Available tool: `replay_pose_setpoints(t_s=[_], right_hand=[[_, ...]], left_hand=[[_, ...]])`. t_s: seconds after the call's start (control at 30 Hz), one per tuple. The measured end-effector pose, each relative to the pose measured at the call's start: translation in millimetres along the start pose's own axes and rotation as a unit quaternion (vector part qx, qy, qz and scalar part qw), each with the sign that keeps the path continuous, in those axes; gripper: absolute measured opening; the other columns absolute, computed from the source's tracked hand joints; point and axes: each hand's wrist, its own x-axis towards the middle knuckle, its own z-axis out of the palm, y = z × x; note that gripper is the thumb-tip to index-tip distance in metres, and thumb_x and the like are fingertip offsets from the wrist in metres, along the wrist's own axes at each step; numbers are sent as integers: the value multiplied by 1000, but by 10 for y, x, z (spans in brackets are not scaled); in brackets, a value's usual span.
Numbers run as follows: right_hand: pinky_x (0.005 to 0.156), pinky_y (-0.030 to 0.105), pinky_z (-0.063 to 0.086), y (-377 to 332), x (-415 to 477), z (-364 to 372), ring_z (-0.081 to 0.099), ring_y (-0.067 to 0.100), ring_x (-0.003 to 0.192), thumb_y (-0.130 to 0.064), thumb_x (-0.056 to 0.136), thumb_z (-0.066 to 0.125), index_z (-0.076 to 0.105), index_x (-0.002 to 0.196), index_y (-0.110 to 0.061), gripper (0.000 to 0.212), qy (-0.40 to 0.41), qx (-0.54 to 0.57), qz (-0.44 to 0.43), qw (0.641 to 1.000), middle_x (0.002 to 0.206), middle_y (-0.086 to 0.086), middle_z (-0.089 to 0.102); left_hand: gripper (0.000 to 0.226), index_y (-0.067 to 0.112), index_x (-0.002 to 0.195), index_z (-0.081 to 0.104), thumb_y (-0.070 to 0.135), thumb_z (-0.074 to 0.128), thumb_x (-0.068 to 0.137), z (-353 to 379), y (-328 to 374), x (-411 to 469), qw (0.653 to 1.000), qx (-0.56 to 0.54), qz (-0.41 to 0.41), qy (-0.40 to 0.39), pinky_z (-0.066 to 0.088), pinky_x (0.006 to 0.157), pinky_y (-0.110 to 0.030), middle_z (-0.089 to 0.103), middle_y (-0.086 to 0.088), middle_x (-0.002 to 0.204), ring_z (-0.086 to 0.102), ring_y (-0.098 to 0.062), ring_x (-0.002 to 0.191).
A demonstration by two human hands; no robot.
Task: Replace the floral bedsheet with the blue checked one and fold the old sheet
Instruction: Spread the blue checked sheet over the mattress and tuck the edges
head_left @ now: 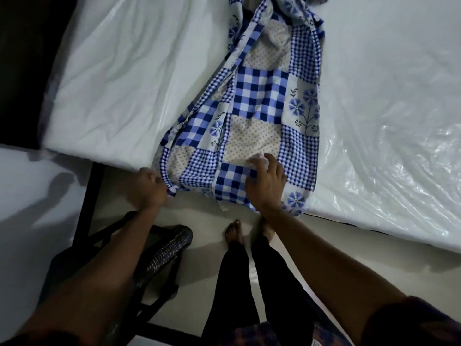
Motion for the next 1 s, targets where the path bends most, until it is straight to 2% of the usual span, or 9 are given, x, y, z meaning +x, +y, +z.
replay_pose_setpoints(t_s=[0.2, 0.3, 0.4, 0.57, 0.7, 0.77, 0.87, 0.93, 1.0], right_hand=[[118, 55, 21, 37, 437, -112, 16, 32, 151, -47, 88, 62, 41, 145, -32, 62, -46, -85, -5, 995, 164, 8, 20], [119, 57, 22, 113, 618, -274, 17, 33, 150, -45, 85, 67, 38, 145, -34, 67, 18, -50, 108, 993, 163, 8, 21], [116, 57, 27, 346, 794, -511, 26, 34, 145, -36, 80, 70, 38, 143, -31, 71, 92, 18, 258, 962, 157, 9, 30], [86, 40, 50, 656, 650, -704, 65, 30, 103, -46, 89, 62, 46, 125, -29, 43, 83, 93, 314, 941, 113, 5, 68], [73, 31, 45, 592, 389, -813, 68, 25, 90, -36, 95, 56, 61, 111, -26, 20, 95, 71, 281, 952, 98, 0, 73], [70, 32, 47, 478, 300, -850, 69, 25, 83, -33, 94, 58, 63, 107, -26, 15, 88, 94, 203, 971, 92, 0, 74], [64, 31, 43, 137, 207, -825, 68, 23, 78, -28, 93, 62, 63, 107, -25, 15, 8, 117, 63, 991, 85, 0, 73], [63, 30, 42, -116, 171, -760, 68, 26, 79, -21, 91, 63, 64, 109, -19, 18, -52, 153, -7, 987, 86, 4, 73], [66, 32, 44, -265, 174, -684, 67, 31, 83, -16, 85, 62, 66, 106, -10, 22, -134, 201, -34, 970, 92, 11, 73]], left_hand=[[40, 13, 117, 70, 12, 71, 77, 389, 548, -15, 948, 41, 312, -54, 50, 92, -48, 61, -12, 122, 54, -34, 116], [45, 15, 124, 66, 17, 71, 79, 536, 783, 53, 929, 53, 357, -83, 49, 95, -51, 56, -12, 132, 50, -36, 125], [44, 14, 126, 64, 15, 70, 83, 628, 1021, 54, 920, 2, 374, -121, 51, 90, -50, 58, -9, 127, 53, -34, 116], [34, 12, 124, 63, 17, 66, 90, 814, 1209, -309, 914, -59, 372, -149, 52, 80, -42, 54, -8, 119, 54, -29, 104], [29, 16, 124, 62, 22, 64, 96, 924, 1322, -743, 911, -122, 313, -239, 52, 85, -38, 55, -5, 118, 58, -21, 102], [32, 20, 126, 59, 33, 63, 97, 876, 1428, -922, 903, -186, 233, -308, 52, 84, -30, 60, 5, 108, 60, -8, 96], [35, 25, 119, 60, 50, 58, 95, 775, 1590, -1082, 881, -313, 111, -337, 52, 83, -23, 66, 15, 103, 63, 0, 94], [24, 28, 107, 63, 46, 49, 100, 745, 1639, -1121, 858, -390, 17, -334, 53, 80, -24, 67, 11, 109, 64, -4, 93], [23, 27, 101, 65, 43, 48, 102, 706, 1649, -1093, 864, -387, -51, -319, 52, 68, -21, 68, 13, 98, 65, -2, 84]])
